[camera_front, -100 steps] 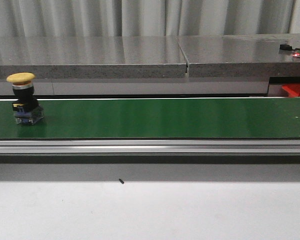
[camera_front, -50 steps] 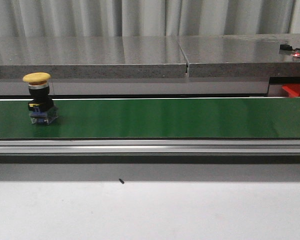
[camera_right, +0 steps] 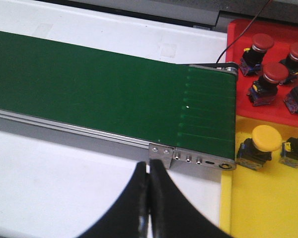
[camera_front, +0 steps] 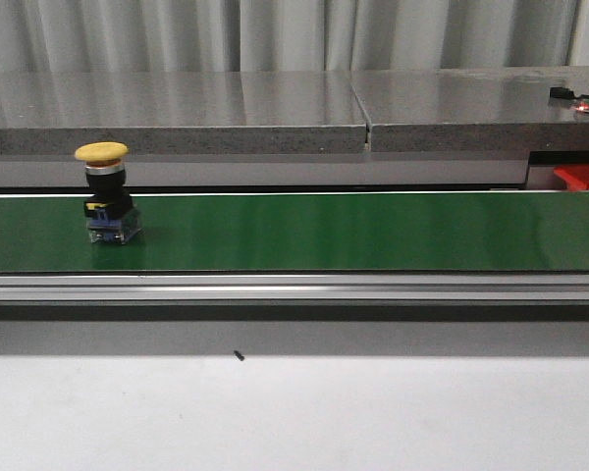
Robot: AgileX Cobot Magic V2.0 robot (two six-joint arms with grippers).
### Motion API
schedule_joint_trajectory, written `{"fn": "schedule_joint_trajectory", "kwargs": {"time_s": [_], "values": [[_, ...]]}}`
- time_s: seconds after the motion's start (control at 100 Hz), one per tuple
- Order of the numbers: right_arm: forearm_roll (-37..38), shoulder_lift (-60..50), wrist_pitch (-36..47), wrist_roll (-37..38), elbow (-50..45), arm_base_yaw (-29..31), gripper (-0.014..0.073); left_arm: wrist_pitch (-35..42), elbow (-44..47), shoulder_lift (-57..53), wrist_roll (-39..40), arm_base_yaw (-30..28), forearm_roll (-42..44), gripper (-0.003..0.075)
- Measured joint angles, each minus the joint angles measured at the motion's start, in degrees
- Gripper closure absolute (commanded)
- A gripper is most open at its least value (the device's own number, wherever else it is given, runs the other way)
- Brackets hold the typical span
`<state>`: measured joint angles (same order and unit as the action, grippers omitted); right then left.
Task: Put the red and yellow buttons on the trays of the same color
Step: 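Set the second yellow button on the belt and open the left gripper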
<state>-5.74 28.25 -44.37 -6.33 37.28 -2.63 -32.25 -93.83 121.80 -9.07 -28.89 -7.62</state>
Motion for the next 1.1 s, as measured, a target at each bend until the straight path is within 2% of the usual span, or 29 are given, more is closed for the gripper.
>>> {"fn": "schedule_joint_trajectory", "kwargs": {"time_s": [0.21,0.55,0.79,1.1], "values": [[0.0,0.0,0.0,0.0,0.0,0.0,0.0663,-4.24,0.0,-2.78,0.0,0.0,-1.1,0.0639],[0.0,0.0,0.0,0.0,0.0,0.0,0.0663,-13.38,0.0,-14.1,0.0,1.26,-4.18,0.0639],[0.0,0.0,0.0,0.0,0.0,0.0,0.0663,-20.21,0.33,-22.13,0.0,5.64,-4.18,0.0639],[0.0,0.0,0.0,0.0,0.0,0.0,0.0663,-20.63,8.85,-29.51,0.0,12.1,-4.42,0.0639]]}}
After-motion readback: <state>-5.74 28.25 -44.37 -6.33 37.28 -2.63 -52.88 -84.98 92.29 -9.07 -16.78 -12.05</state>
